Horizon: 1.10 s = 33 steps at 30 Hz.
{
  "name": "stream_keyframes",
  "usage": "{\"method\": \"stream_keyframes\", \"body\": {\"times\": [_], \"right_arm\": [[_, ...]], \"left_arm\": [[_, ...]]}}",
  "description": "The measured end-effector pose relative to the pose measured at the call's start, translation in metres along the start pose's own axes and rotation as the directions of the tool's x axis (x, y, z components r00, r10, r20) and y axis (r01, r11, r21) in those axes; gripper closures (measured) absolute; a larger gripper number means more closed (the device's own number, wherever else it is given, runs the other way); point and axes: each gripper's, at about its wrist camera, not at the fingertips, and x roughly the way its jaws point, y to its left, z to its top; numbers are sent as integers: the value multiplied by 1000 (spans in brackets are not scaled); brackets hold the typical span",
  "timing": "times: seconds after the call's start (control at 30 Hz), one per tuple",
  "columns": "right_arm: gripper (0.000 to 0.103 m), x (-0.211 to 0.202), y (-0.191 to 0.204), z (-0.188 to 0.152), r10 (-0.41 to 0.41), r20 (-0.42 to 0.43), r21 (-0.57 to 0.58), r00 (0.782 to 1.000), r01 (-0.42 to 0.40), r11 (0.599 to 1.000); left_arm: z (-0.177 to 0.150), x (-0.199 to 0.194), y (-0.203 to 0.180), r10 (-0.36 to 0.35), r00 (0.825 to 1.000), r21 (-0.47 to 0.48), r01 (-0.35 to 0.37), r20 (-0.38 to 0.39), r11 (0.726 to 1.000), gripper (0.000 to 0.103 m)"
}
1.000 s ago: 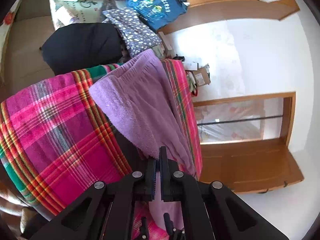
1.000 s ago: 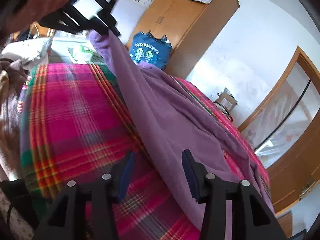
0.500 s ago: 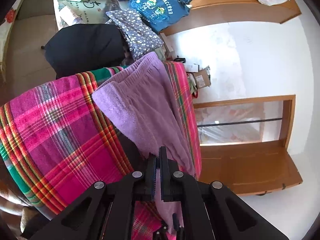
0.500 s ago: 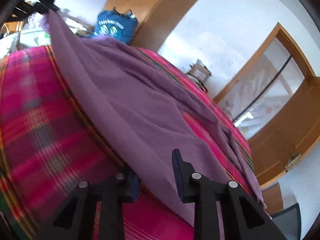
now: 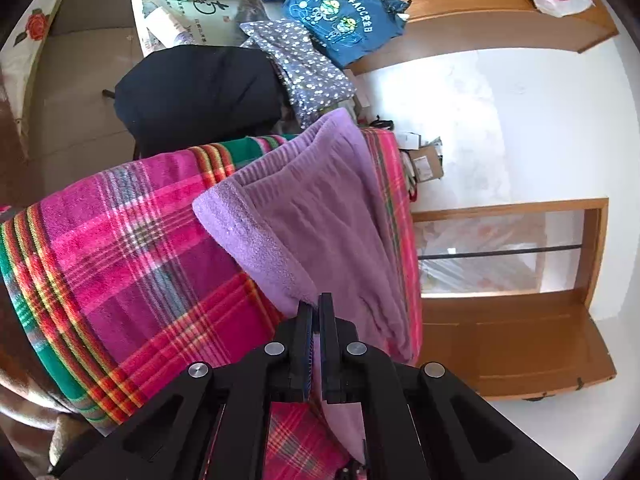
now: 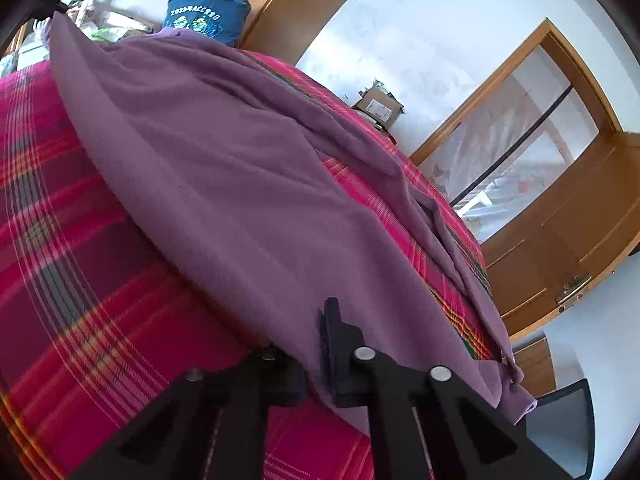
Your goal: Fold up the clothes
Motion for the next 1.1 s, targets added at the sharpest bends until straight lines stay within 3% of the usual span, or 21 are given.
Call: {"method": "stream_keyframes", "body": {"times": [0.23, 0.5, 0.77, 0.97, 1.07, 1.1], "right_arm": [[101, -19, 2, -2, -10, 46, -29, 999, 11, 1000], [101, -36, 12, -11, -1, 38, -71, 999, 4, 997], [101, -50, 29, -19, -2, 15, -85, 1000, 3, 996], [101, -52, 31, -18, -10, 11, -74, 1000, 11, 997], [101, -50, 31, -18, -6, 8, -66, 1000, 7, 998], [101, -49, 31, -17, -4, 6, -66, 1000, 5, 998]], "left_arm": [[-3, -1, 9, 48, 999, 30, -47, -10, 998, 100], [-3, -11, 28, 105, 994, 46, -105, -10, 993, 100], [0, -24, 51, 119, 993, 19, -119, 16, 993, 101], [-5, -19, 57, 109, 994, 40, -108, -25, 993, 101], [-6, -18, 58, 79, 996, 30, -78, -28, 996, 94], [-6, -18, 59, 66, 998, 25, -65, -22, 998, 84]]}}
